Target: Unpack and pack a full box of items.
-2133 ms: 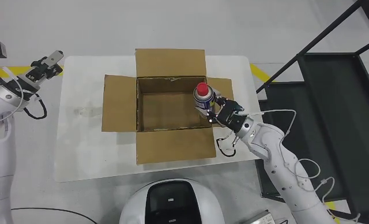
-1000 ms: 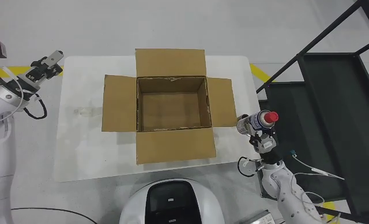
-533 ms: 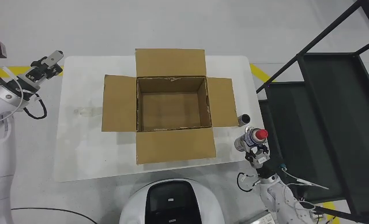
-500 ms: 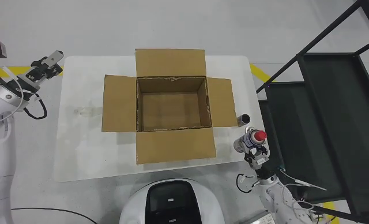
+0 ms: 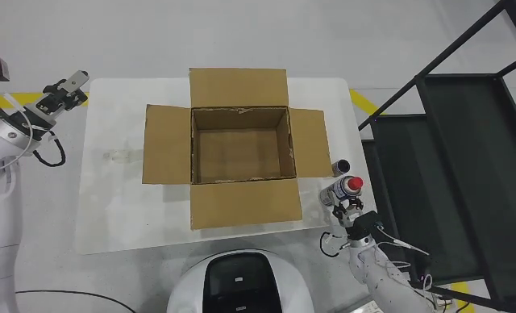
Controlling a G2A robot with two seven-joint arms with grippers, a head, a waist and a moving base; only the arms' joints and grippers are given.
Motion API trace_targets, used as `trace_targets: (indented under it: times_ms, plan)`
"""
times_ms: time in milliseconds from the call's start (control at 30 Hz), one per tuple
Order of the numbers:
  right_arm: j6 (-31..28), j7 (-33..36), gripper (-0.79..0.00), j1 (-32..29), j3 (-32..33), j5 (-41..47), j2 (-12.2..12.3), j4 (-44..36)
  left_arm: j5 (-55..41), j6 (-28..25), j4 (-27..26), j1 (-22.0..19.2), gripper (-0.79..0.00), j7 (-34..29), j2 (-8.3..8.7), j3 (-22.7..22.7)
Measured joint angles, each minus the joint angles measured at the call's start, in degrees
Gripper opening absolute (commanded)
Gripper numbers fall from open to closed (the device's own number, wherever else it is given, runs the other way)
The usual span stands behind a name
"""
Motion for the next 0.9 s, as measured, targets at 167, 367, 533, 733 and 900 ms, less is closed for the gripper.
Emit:
trace_targets:
  times_ms: [167,367,533,733,900]
  plan:
    - [0.0,-2.2,-0.785,2.9,-1.5,0.2,-1.0,5.0,0.0,0.0,0.0,0.0,0.0,0.0,0.0,0.0]
    - [-1.4,-1.9,0.0,5.4,-2.7,2.2,-2.4,10.3,0.0,0.0,0.0,0.0,0.0,0.0,0.0,0.0]
    - [-2.5,-2.6,0.0,6.7,-3.3,2.9,-3.1,12.9,0.0,0.0,0.0,0.0,0.0,0.0,0.0,0.0]
    - [-2.9,-8.9,0.0,5.1,-3.8,-0.6,-2.4,14.2,0.0,0.0,0.0,0.0,0.0,0.0,0.0,0.0]
    - [-1.4,-10.7,0.0,3.1,-3.5,-2.6,-1.3,14.5,0.0,0.0,0.0,0.0,0.0,0.0,0.0,0.0]
